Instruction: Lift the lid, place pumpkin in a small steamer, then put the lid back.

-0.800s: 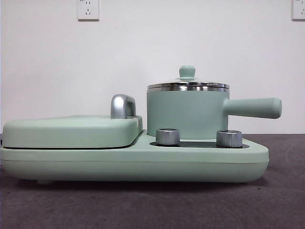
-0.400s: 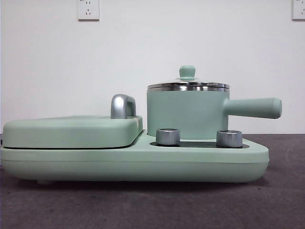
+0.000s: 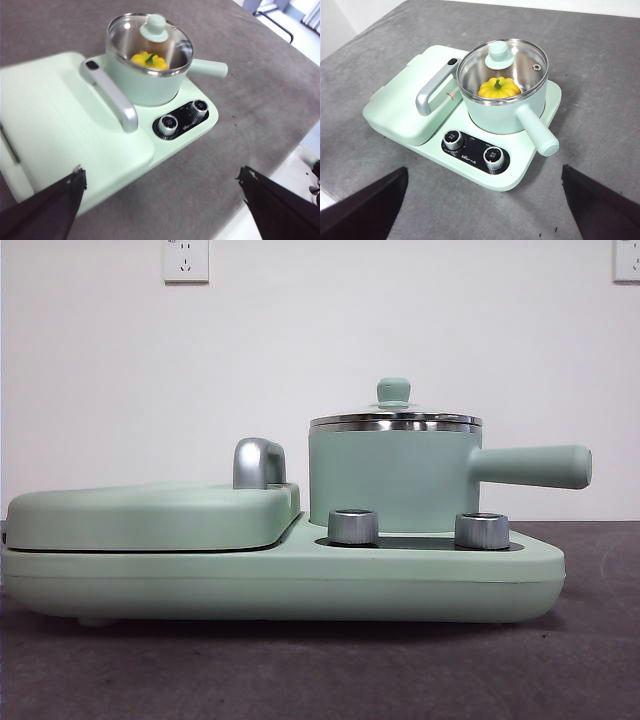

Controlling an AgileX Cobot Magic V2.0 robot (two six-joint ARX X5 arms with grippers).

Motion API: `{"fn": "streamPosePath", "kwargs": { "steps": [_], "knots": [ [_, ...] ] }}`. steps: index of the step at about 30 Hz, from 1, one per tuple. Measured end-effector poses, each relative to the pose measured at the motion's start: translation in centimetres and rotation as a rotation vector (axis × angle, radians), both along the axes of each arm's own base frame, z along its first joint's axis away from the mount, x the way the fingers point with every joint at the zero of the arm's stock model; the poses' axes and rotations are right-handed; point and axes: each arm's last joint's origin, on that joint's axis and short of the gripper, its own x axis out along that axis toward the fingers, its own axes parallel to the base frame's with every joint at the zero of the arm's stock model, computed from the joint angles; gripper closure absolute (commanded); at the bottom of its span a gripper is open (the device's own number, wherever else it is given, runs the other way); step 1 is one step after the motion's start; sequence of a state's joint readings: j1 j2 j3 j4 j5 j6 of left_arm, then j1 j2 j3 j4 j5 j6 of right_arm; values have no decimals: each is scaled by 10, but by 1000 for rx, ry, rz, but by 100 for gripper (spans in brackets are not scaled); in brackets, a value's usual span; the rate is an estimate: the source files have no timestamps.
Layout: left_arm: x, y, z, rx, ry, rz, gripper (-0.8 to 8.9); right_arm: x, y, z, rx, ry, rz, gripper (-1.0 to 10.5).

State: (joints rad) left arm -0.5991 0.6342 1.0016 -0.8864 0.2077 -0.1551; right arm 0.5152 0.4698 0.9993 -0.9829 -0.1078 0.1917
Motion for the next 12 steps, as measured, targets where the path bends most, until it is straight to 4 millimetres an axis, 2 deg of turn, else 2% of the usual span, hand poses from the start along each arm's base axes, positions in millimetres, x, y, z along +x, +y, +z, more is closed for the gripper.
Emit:
{"fn": "streamPosePath", "kwargs": {
  "steps": [1, 2, 3, 4, 5, 6, 12],
  "knots": [
    [-1, 0, -4, -1, 16, 8, 350, 0, 0, 0, 0, 0, 0, 471],
    [-1, 0, -5, -2, 26, 12, 425, 0, 0, 0, 0, 0, 0, 490],
    [-1, 0, -6, -2, 30, 13, 604, 0, 0, 0, 0, 0, 0, 571],
    [0, 0, -6, -4, 29, 14, 844, 0, 0, 0, 1, 1, 0, 764],
    [-1, 0, -6, -4, 31, 15, 777, 0, 0, 0, 3, 2, -3, 977],
    [-1, 1, -6, -3, 35, 17, 811, 0, 0, 0, 1, 3, -4, 909],
    [-1, 1, -6, -3, 34, 35, 807, 0, 0, 0, 1, 4, -4, 935]
  ]
}}
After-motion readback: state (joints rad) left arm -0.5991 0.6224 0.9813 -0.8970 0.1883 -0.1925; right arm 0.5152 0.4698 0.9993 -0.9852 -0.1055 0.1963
